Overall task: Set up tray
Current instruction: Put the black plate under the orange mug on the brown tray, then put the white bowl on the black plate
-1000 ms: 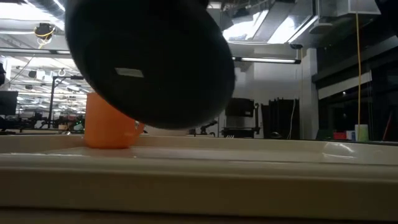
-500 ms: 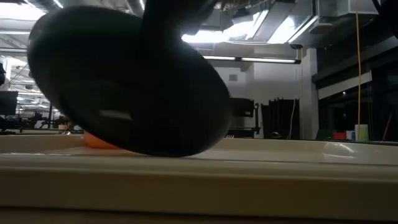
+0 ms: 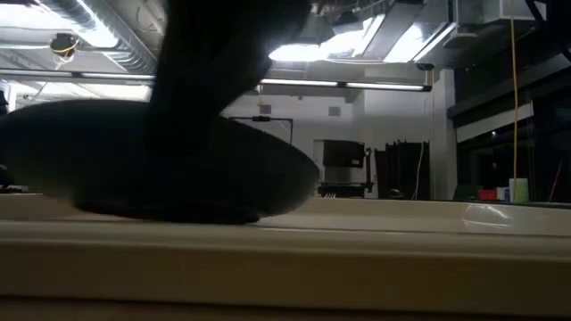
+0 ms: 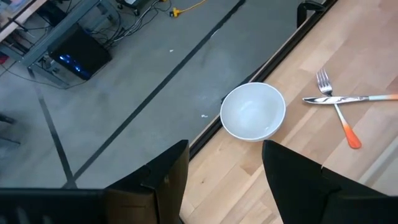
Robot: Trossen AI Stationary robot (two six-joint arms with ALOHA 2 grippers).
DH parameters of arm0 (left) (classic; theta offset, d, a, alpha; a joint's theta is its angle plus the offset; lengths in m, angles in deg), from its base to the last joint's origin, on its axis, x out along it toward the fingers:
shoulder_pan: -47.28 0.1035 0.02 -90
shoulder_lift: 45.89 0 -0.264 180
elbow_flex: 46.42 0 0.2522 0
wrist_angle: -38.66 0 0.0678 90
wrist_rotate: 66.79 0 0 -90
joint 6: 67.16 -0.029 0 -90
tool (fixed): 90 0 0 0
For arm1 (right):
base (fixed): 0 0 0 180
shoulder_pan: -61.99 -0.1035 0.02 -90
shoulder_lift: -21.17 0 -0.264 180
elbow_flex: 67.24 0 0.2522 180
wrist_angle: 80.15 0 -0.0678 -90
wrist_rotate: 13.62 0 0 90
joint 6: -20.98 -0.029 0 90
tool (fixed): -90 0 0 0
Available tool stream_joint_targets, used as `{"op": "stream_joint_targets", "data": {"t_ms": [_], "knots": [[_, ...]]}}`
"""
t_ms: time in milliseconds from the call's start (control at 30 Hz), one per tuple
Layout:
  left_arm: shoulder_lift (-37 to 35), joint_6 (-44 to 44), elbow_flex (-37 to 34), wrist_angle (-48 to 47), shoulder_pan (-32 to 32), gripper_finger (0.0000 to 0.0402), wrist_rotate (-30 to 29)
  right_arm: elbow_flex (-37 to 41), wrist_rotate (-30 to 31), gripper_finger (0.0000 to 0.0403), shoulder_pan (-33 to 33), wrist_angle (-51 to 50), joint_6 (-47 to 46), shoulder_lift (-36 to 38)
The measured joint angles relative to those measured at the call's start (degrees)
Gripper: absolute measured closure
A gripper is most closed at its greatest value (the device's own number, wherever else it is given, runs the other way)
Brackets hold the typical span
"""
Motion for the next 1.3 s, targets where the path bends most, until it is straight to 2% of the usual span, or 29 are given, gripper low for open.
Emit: {"op": "stream_joint_targets", "data": {"t_ms": [433,867,1033,1133,1300], "knots": [[0.0,0.9,0.0,0.0,0.0,0.0203,0.9,0.0,-5.1,0.0376,0.7,4.4,3.5,0.0],[0.0,1.3,0.0,0.0,-1.1,0.0203,1.8,0.1,-6.3,0.0249,2.7,3.3,1.5,0.0],[0.0,0.9,0.0,0.0,-1.0,0.0203,1.9,-4.3,-9.0,0.0225,3.8,-5.7,0.0,0.0],[0.0,0.3,0.0,0.0,-1.0,0.0203,1.9,-4.0,-5.8,0.0222,4.5,-10.7,0.0,2.9],[0.0,0.3,0.0,0.0,-1.0,0.0203,4.3,-4.4,8.7,0.0222,5.3,-20.3,-5.8,8.1]]}}
